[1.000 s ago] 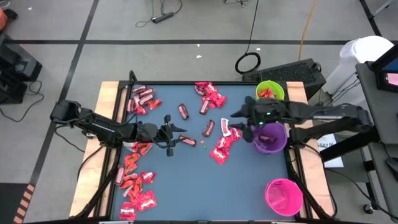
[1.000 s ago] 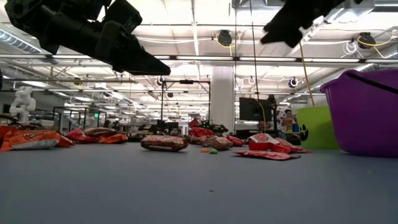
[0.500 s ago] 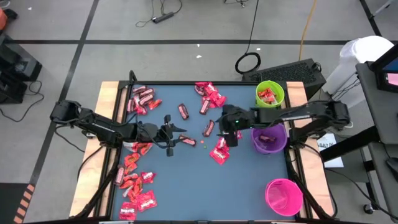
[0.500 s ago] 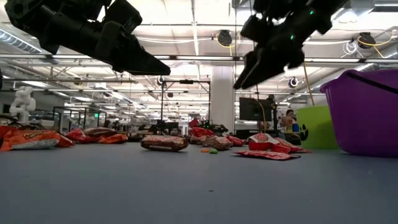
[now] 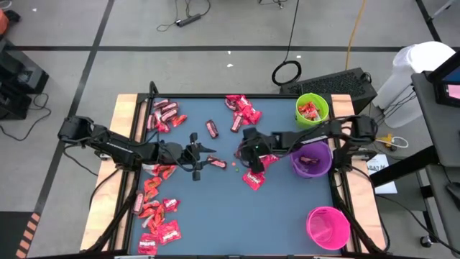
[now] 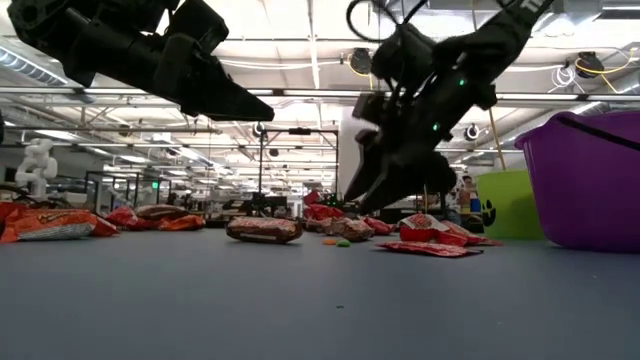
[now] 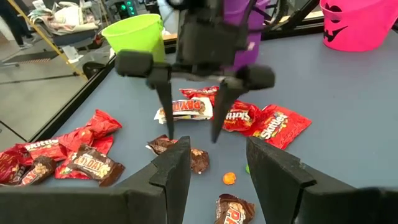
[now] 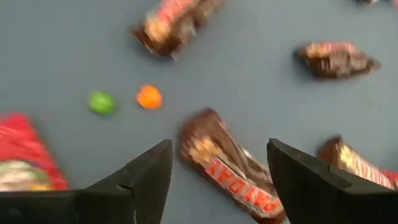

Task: Organize candy in baskets
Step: Put the brown chocolate bar into the violet bucket

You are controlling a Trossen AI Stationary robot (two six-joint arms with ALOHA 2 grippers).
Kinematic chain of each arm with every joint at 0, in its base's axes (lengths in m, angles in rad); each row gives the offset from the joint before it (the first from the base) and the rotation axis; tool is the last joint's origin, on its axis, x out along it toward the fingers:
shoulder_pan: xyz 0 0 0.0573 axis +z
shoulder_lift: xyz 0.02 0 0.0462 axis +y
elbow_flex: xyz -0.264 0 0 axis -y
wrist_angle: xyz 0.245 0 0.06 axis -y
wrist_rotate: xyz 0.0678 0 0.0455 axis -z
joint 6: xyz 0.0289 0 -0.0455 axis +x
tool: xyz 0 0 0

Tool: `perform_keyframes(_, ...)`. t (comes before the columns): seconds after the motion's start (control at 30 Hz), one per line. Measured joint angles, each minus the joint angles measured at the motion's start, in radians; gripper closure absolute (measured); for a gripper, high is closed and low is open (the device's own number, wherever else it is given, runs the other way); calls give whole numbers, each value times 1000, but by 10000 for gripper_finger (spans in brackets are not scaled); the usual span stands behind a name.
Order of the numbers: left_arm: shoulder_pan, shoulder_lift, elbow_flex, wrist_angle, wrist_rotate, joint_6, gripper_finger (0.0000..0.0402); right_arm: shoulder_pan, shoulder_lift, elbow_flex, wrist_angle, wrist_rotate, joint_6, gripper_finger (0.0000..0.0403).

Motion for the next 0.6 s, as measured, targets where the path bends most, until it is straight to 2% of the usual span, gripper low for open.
perform_keyframes(0.27, 0, 0, 0, 0, 0, 0, 240, -66, 99, 86, -79, -2, 23, 182)
perform_keyframes(0.4, 0, 0, 0, -4, 0, 0, 240, -94, 140, 142, -177, -86, 35, 199)
perform_keyframes(0.6, 0, 0, 0, -5, 0, 0, 240, -108, 169, 199, -268, -110, 76, 263)
